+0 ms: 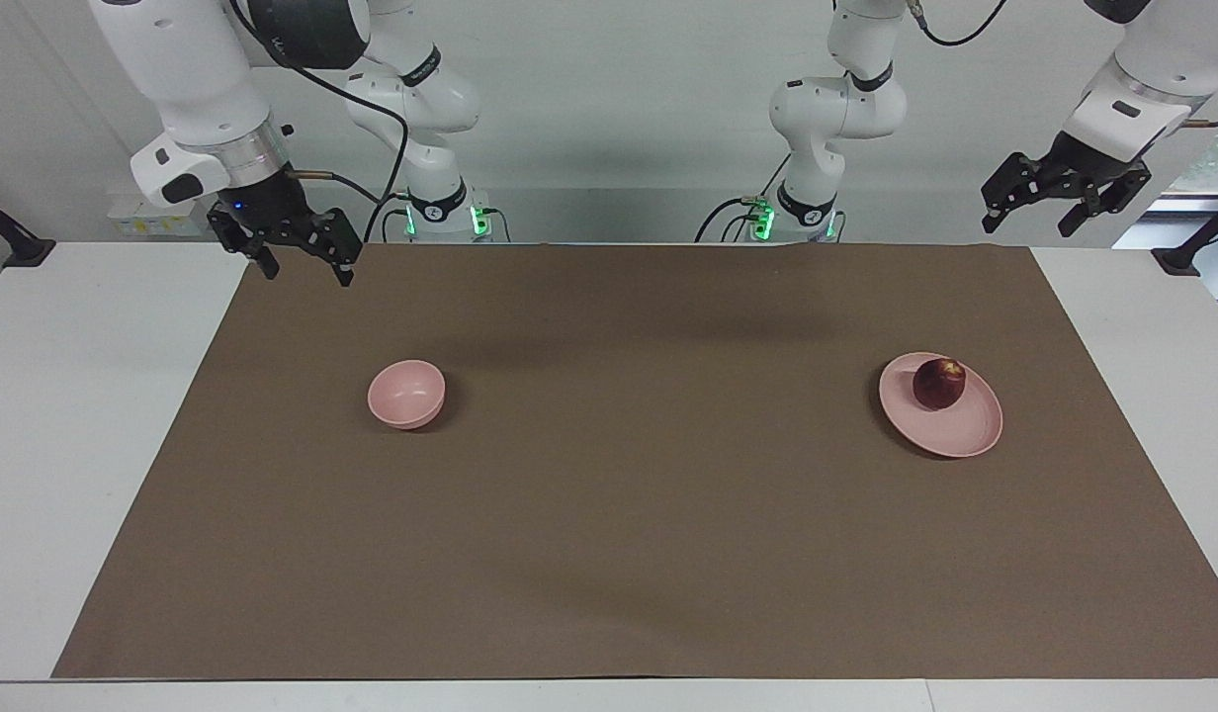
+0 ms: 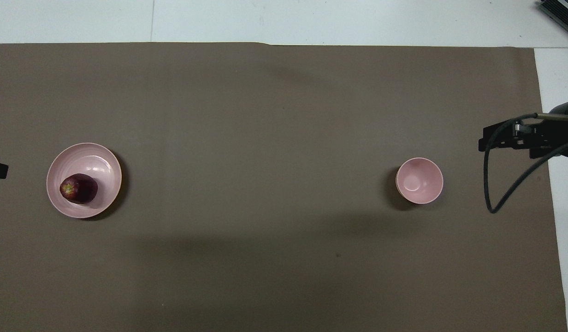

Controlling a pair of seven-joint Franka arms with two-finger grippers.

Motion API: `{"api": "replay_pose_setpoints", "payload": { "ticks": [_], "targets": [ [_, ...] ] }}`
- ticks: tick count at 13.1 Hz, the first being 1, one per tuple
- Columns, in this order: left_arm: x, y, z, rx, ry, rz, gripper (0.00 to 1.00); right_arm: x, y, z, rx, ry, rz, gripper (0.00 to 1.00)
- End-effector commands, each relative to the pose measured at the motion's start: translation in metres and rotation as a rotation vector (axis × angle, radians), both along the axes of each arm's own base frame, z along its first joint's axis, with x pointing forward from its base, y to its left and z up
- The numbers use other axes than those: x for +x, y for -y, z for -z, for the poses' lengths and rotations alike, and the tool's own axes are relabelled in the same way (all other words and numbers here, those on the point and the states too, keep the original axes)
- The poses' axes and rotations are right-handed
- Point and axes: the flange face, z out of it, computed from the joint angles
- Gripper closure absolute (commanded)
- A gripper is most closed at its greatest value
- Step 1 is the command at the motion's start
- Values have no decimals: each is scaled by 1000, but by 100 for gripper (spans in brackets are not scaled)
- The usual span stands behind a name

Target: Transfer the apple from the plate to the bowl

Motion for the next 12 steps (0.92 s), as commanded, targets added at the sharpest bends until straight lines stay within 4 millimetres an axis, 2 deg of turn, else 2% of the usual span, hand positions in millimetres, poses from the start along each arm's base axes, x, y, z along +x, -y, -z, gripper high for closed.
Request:
{"api": "replay_pose_setpoints", "payload": {
  "ticks": [1,4,7,9,10,11,12],
  "targets": [
    [-9,-3,6,-18,60,11,0,-1,0,8,52,-6,5,0],
    [-23,-2,51,-28,87,15,0,3,-10,31,68,-19,-4,0],
    [-15,-11,112,-26,80,-4,0,5,-19,61,113,-82,38,0],
    [-14,-29,137,-23,117,-40,0,7,-41,84,132,-82,76,0],
    [-13,-36,145,-21,123,-54,0,7,-48,97,134,-85,93,0],
    [-11,-52,162,-17,115,-52,0,9,-50,115,132,-102,140,0],
    [-13,-66,177,-16,97,-27,0,10,-68,127,137,-110,163,0]
  ]
}}
